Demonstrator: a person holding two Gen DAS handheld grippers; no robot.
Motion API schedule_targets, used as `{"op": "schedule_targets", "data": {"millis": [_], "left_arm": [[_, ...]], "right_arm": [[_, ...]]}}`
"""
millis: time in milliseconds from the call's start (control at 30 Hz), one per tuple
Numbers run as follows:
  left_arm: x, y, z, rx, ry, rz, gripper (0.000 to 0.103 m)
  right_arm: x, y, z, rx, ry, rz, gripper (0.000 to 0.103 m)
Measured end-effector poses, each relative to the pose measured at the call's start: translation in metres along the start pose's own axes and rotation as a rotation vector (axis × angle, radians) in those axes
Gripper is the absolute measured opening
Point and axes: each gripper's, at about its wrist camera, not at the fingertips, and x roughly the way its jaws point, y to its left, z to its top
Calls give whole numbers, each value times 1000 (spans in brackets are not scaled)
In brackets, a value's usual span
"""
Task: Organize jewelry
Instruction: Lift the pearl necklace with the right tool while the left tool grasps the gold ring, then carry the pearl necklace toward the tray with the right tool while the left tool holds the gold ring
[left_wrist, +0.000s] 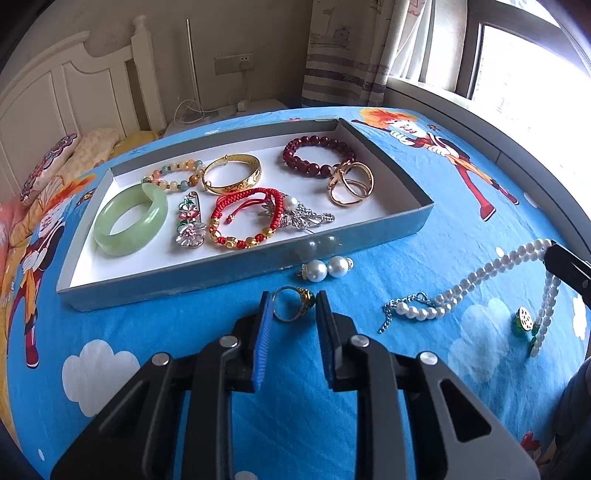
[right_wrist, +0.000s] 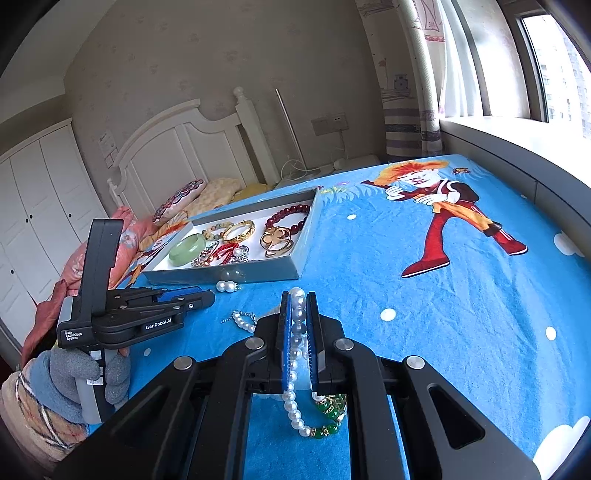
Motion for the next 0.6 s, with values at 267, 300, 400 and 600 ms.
{"op": "schedule_targets", "data": {"millis": [267, 300, 400, 600], "left_arm": [[-35, 0, -12, 28, -64, 5, 23], [-39, 0, -13, 32, -71, 7, 23], [-50, 4, -13, 34, -88, 3, 23], [-64, 12, -9, 32, -116, 5, 23]], "right_arm": [[-7, 4, 4, -10, -16, 28, 9], [-9, 6, 7, -12, -21, 31, 9], [-15, 13, 18, -33, -43, 33, 9], [-21, 30, 40, -89, -77, 28, 9]]}}
